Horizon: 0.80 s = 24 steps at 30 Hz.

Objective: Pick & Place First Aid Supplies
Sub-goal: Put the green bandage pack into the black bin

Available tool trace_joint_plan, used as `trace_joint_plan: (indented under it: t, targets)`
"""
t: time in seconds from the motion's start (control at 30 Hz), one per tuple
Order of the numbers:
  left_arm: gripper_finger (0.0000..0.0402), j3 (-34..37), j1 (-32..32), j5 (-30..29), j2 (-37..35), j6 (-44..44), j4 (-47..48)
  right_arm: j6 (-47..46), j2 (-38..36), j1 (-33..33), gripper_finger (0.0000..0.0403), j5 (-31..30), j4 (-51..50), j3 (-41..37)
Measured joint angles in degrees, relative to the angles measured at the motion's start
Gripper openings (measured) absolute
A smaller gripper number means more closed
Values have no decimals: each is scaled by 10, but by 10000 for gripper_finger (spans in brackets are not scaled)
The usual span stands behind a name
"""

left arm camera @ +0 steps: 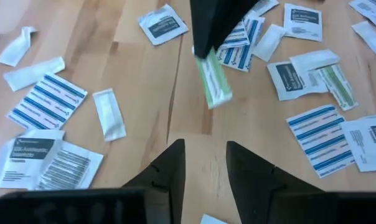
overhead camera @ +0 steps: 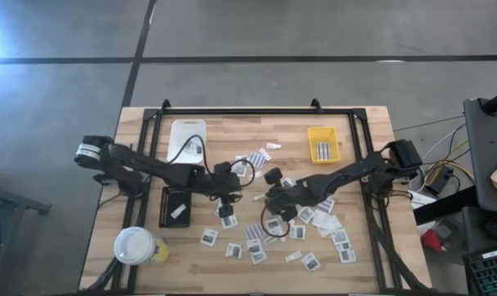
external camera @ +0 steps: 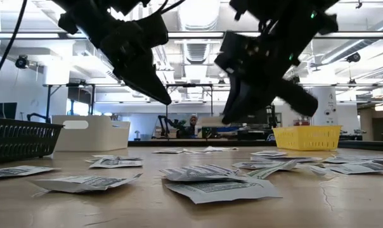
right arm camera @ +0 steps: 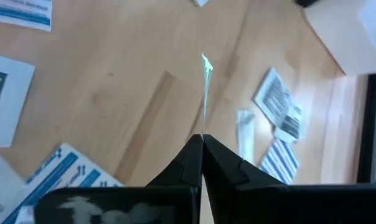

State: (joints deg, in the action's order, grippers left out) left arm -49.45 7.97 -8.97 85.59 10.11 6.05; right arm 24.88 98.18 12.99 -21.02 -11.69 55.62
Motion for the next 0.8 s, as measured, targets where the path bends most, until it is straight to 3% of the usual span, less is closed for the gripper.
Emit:
trace_joint_plan:
  t: [0.23, 0.43, 0.8]
  targets:
    - [110, 1, 1, -14, 14, -10, -64, -89, -83, 0, 8, 12, -66, -5]
    - [110, 1, 2, -14, 36, -30, -127, -167, -138, 0, 8, 93, -89, -27]
    - [110, 1, 5, -9, 69, -58, -197, -222, -128, 0, 8, 136, -15, -67]
